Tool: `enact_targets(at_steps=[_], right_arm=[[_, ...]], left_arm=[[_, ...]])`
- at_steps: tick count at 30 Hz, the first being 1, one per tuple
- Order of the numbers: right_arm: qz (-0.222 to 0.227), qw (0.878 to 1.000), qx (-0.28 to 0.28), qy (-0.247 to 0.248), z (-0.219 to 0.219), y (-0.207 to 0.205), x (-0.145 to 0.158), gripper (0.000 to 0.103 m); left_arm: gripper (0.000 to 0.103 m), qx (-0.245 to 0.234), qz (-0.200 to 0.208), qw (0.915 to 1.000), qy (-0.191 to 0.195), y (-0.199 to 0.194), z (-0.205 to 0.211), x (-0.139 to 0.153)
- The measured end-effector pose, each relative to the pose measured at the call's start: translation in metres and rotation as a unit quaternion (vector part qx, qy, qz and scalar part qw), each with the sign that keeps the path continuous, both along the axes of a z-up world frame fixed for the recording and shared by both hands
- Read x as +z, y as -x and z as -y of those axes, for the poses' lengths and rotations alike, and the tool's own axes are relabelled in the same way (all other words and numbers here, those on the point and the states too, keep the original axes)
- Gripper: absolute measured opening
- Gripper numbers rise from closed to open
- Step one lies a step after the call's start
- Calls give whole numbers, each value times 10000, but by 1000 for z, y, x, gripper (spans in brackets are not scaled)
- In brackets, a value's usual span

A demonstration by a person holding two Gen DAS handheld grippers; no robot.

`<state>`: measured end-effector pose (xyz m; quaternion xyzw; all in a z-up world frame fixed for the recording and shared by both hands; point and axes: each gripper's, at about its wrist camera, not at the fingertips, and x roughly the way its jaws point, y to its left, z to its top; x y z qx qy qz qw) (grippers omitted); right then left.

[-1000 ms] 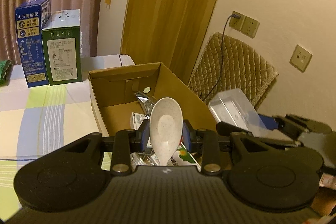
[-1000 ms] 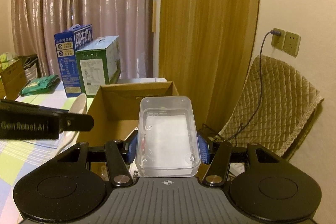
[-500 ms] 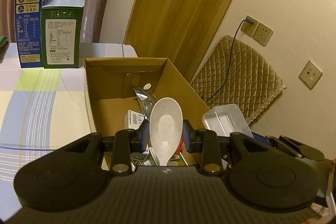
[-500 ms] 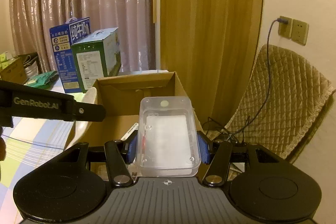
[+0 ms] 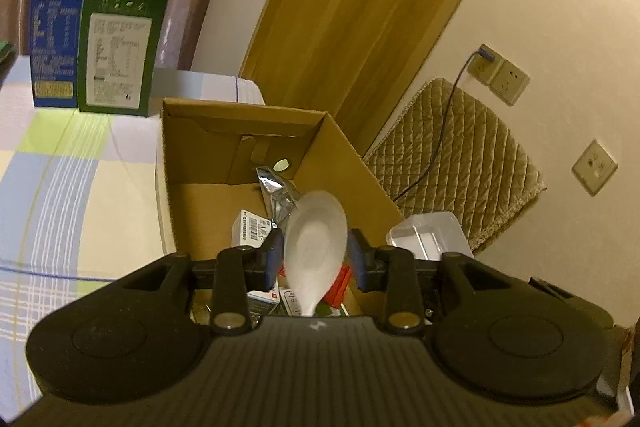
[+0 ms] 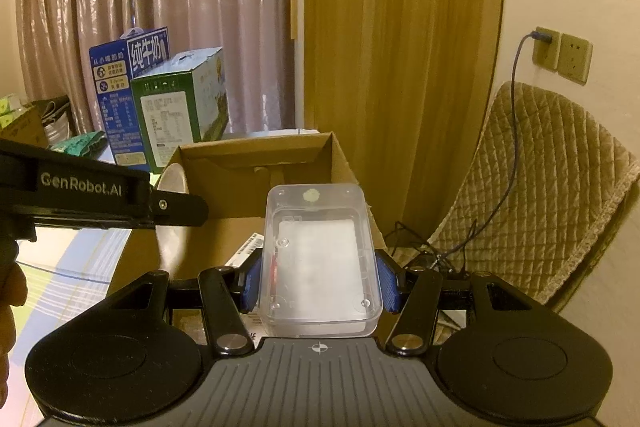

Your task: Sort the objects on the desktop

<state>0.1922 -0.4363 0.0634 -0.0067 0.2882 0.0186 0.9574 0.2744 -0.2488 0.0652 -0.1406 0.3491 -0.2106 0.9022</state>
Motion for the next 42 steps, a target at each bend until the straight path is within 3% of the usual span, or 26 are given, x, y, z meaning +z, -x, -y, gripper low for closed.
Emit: enact_targets(at_steps=[8,18,21,23,26,31,42], right_arm=[[14,10000,31,-77,-3,-3,2,53],[-15,9992,158,-368,-13,-4,8,53],[29,9958,262,-879,-10,-6,11,54],[34,9945,199,-1025,-8,-8,14,74],[137,9948,77,-1011,-5,-1,18,77],[36,9948,-90,-1012,2,20,16,79],[-144,9933,-277,-1114,7,91,21,91]], left_arm=[[35,92,100,9997,-202,9,-28,2],[44,98,302,9972,-674,36,-55,5],[61,88,314,9970,-705,43,-60,4],[74,101,315,9965,-763,49,-63,1],[91,160,336,9955,-871,59,-67,-3],[102,232,411,9941,-979,81,-73,-6],[102,470,503,9918,-1077,141,-81,7]])
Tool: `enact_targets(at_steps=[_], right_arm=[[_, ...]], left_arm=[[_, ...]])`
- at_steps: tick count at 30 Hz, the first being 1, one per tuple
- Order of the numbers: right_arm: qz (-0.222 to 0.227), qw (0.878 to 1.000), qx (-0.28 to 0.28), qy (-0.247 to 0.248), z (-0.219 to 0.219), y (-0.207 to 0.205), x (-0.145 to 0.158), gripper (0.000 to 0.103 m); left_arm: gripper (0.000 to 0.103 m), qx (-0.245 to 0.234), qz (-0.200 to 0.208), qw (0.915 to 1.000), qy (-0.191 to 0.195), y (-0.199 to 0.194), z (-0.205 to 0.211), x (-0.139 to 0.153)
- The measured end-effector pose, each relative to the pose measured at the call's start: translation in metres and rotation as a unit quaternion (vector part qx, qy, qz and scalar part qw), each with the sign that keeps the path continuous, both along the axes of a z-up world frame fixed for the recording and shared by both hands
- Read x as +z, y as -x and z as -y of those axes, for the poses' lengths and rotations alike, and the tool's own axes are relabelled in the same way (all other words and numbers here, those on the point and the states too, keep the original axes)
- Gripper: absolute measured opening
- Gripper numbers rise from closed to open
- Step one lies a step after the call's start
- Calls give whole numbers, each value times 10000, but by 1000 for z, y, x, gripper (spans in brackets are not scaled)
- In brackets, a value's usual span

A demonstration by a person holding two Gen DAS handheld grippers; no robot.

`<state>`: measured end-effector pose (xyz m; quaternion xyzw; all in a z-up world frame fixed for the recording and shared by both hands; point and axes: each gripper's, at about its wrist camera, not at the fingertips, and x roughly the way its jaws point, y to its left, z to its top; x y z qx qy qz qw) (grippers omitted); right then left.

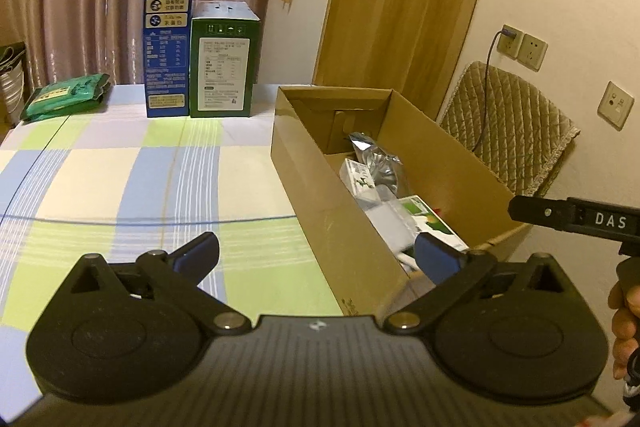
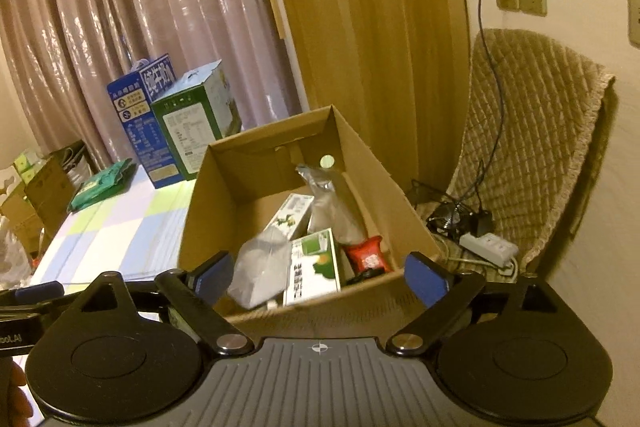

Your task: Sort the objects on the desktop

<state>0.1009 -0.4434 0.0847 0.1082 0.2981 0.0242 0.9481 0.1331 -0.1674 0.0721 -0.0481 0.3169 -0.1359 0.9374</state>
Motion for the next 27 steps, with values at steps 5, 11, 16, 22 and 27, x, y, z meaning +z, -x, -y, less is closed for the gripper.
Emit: enact_targets(at_steps=[5,11,16,22,27], right_arm=[[102,9998,59,154,-10,29,20,98],[242,9995,23,213,-25,72,34,101],[148,9997,-197,52,-29,107,30,101],[137,9995,-213,182,-37,142,32,101],[189,9993,-170,258,-42,161,38,101]], left_arm=[[102,-9,-98,9999,-46,27,3,10],[102,62,-140,9998,-124,65,4,23],[102,213,-308,9992,-104,89,1,28],[102,151,-291,9993,-200,116,3,30],[102,168,-308,9993,-124,134,1,32]])
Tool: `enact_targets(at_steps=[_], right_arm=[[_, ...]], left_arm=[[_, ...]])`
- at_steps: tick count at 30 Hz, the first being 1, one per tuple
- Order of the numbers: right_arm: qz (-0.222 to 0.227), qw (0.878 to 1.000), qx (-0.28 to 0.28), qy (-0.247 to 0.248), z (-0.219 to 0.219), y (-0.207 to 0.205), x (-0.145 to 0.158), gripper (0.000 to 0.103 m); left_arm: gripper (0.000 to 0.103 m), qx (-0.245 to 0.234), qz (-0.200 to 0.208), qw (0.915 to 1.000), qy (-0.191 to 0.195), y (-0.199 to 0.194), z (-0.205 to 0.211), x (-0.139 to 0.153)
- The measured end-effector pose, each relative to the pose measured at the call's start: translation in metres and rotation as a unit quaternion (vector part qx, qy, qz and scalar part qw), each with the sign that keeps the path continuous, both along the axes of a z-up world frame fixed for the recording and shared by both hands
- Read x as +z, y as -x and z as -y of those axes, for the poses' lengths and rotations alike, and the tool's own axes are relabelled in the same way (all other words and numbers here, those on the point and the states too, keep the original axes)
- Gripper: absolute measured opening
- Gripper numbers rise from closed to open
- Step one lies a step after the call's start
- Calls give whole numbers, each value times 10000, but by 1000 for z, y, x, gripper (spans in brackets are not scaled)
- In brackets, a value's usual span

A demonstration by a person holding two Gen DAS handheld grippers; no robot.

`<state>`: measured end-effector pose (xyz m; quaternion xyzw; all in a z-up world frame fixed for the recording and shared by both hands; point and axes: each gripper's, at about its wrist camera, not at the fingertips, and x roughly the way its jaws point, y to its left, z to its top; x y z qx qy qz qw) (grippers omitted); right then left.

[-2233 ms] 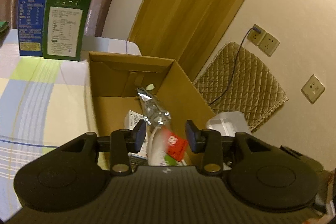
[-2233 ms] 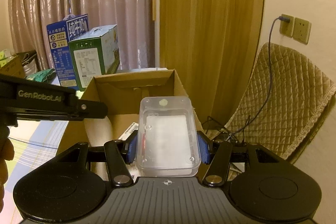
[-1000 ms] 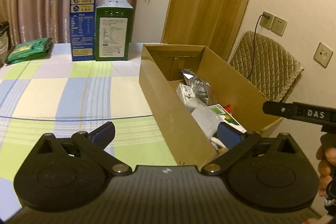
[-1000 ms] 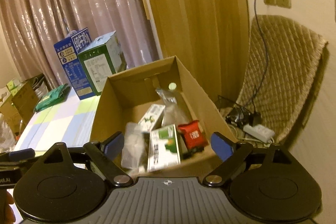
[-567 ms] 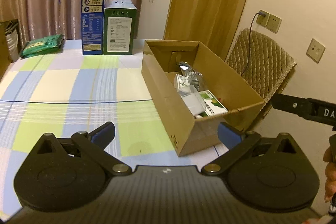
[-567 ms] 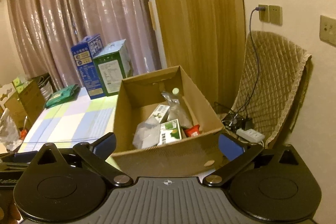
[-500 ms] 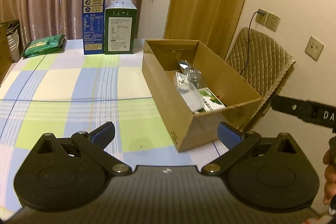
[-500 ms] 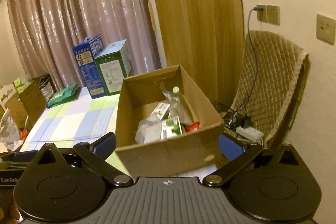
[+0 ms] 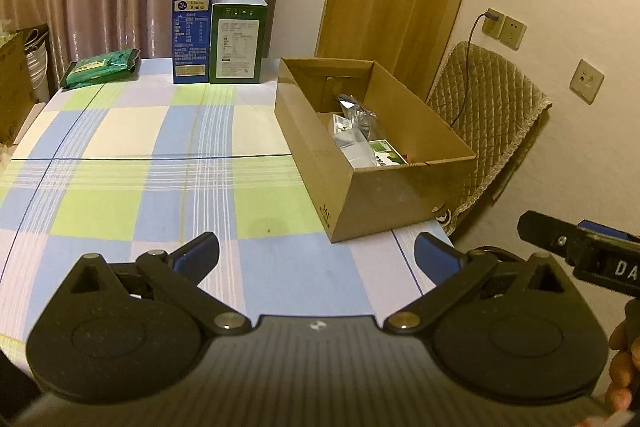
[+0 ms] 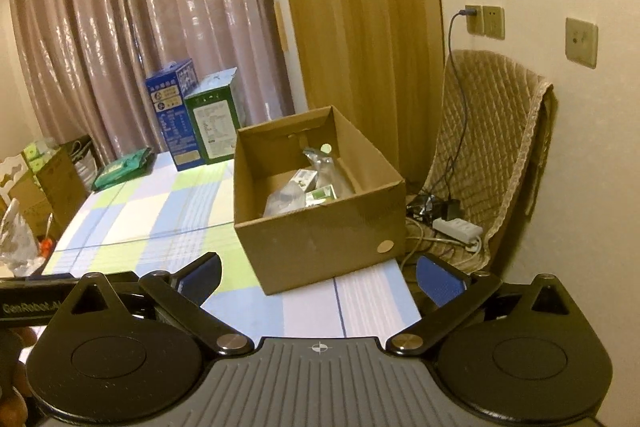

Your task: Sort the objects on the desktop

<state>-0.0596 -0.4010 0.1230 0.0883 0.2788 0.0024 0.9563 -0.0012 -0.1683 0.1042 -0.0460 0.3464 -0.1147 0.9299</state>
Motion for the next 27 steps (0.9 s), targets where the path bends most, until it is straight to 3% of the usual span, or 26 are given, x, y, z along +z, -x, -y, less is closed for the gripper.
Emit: enact_targets(at_steps=[27], right_arm=[[-107,9994,152,290,-20,9,-3,101]], left_arm=[[102,76,105,9998,-127,14,-1,-2]])
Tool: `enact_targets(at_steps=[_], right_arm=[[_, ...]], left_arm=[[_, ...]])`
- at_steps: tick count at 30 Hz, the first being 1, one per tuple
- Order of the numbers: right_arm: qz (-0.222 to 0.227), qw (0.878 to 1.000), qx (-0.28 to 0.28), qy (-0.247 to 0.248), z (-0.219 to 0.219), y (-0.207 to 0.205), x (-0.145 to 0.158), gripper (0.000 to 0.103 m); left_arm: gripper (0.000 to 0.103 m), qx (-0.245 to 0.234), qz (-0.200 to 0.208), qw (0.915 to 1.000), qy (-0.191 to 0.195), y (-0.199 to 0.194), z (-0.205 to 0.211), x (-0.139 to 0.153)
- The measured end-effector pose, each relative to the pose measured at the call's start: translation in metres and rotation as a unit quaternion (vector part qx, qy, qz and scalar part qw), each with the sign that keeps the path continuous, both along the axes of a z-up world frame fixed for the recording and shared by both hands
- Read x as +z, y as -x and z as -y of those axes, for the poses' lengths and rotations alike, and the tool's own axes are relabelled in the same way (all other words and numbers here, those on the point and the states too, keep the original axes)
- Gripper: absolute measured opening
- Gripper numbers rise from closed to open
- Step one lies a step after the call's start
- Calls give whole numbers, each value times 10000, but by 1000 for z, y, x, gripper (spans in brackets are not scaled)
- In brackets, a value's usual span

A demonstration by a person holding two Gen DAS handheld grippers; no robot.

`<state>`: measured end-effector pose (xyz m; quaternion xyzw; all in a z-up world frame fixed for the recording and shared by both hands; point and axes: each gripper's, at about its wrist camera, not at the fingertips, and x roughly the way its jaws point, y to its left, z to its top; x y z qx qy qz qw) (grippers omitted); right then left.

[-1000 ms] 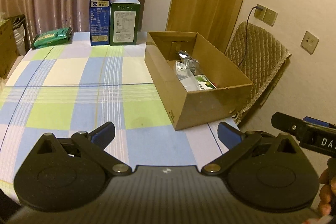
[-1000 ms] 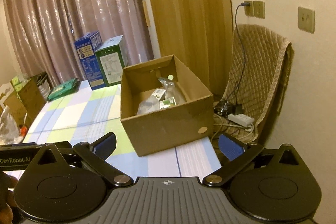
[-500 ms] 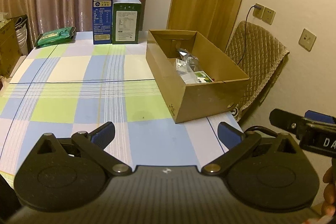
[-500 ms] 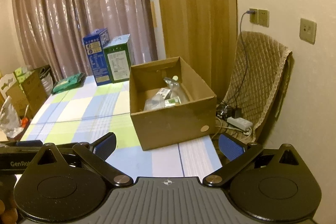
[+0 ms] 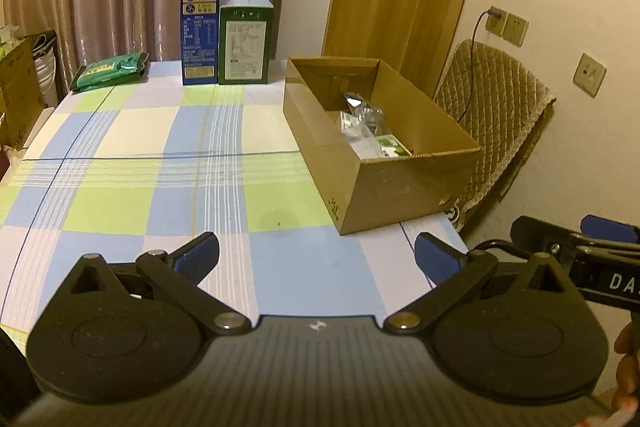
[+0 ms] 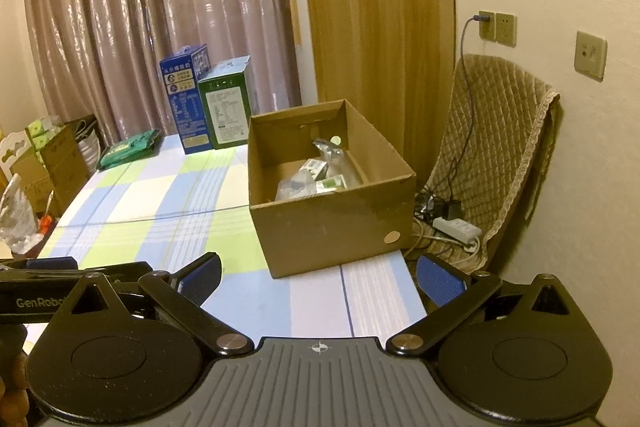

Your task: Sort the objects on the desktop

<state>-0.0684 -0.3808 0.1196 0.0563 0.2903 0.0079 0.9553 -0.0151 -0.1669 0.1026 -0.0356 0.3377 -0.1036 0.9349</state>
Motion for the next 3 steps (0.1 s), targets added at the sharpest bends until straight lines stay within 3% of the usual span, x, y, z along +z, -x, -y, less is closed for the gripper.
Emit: enact_targets(at_steps=[3], right_arm=[[-9,10000,-1,10,0,1,-1,101]], left_arm=[[102,-8,1,10000,-12,0,0,0]])
